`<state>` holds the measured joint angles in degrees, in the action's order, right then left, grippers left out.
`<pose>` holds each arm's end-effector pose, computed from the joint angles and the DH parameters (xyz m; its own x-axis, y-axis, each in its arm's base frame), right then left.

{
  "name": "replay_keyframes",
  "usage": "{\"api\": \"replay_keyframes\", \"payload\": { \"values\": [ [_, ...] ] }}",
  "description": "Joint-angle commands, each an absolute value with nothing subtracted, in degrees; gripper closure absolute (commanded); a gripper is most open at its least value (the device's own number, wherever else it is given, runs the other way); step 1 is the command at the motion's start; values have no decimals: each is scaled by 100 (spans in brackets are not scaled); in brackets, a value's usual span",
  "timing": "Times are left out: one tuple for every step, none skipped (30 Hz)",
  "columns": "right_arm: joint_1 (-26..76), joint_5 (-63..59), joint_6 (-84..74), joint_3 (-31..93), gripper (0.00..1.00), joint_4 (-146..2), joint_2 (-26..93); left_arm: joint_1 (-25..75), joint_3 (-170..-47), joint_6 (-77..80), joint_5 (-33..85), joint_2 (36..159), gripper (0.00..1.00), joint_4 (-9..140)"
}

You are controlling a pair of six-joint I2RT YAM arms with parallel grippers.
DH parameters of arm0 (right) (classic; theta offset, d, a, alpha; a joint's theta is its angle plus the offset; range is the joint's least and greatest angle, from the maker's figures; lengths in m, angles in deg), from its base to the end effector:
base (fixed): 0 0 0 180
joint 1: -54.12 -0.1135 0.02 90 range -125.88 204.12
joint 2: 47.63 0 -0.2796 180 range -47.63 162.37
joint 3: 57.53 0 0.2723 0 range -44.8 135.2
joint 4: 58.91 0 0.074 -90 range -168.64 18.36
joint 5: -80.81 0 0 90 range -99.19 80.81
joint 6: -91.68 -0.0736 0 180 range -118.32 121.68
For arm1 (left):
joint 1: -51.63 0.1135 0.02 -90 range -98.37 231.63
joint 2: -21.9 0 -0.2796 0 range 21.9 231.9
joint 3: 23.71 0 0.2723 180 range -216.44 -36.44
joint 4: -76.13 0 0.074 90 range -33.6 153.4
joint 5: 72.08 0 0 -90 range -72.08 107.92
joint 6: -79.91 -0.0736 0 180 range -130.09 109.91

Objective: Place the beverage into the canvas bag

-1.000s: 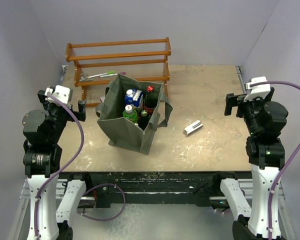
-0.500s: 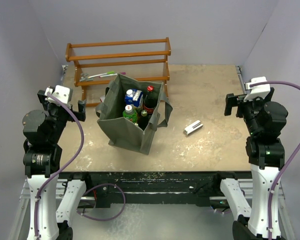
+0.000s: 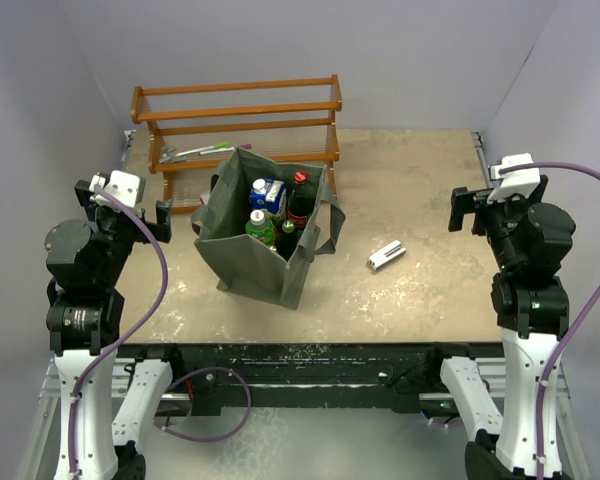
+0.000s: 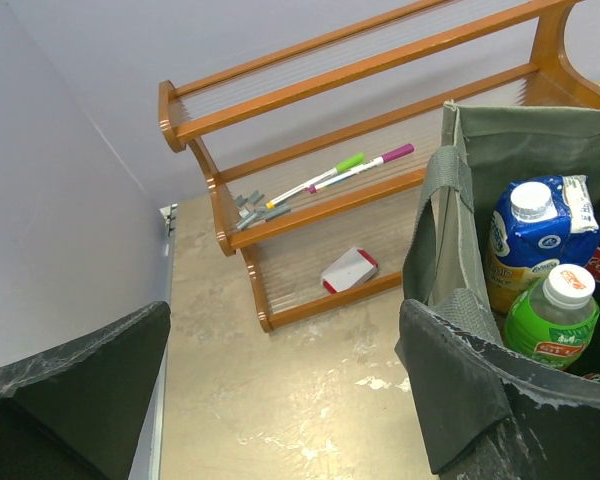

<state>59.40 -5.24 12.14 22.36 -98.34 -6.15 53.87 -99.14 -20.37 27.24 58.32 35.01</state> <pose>0.1710 -0.0107 0.4652 -0.0216 -0.1799 -0.9834 0.0196 0.9834 -0.1803 0.1535 -0.0059 0.4455 -0.0142 0.1757 -0.9843 0.1277 0.9767 0.1725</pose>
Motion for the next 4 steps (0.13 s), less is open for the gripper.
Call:
{"api": "replay_keyframes", "payload": {
  "values": [
    [5948,-593,1205,2244,0,-9608,-645,5428,-10027,-2129,2653,5867,1,3694],
    [5948,-593,1205,2244,0,-9608,-648,5428,-10026,-2129,2661,5867,1,3694],
    [5948,-590,1203,2252,0,-9608,-643,5427,-10030,-2133,2670,5870,1,3694],
    [5948,-593,1205,2253,0,-9612,-644,5427,-10034,-2134,2683,5871,1,3692]
  ]
}}
